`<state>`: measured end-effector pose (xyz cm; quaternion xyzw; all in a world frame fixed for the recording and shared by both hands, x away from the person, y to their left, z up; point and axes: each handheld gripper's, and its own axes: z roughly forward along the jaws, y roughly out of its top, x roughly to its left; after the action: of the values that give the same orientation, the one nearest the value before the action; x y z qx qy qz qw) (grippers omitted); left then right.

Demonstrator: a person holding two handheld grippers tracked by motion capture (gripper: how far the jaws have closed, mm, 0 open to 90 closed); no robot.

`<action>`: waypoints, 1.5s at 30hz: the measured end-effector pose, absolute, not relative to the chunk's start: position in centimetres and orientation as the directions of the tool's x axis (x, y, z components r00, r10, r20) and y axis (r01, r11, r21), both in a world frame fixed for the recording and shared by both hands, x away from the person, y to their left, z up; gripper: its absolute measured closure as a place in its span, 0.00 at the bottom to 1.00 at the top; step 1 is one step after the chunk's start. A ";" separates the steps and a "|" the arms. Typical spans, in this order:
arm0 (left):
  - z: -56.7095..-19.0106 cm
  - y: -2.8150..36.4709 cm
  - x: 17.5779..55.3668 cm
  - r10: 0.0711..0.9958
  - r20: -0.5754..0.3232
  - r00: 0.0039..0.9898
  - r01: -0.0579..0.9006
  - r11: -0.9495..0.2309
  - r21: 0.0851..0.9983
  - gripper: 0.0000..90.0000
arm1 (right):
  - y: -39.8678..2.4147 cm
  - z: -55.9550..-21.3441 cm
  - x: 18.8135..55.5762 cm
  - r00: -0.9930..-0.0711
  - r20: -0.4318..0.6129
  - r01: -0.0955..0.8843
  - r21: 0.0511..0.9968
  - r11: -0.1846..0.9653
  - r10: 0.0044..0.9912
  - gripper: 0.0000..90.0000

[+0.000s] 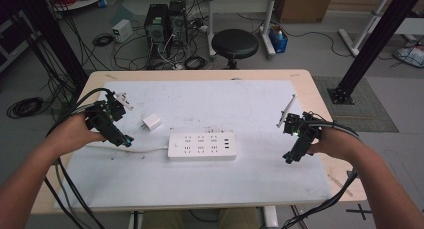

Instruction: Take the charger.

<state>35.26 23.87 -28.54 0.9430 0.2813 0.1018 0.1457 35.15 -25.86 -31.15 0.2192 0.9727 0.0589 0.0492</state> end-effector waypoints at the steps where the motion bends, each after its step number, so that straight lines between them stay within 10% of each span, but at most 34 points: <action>1: -28.6 23.8 35.2 0.574 0.107 0.812 0.511 -0.787 0.346 0.14 | -25.8 -31.1 35.1 -0.897 -0.070 0.425 0.134 0.895 0.437 0.01; 45: -35.7 22.6 44.7 0.730 0.064 0.681 0.637 -0.632 0.442 0.14 | -23.7 -31.6 35.8 -0.897 -0.019 0.432 0.166 0.886 0.441 0.01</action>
<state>44.71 22.60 -35.72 0.8956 0.3814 0.1189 0.1959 35.82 -23.70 -31.55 0.2250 0.9708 0.0788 0.0282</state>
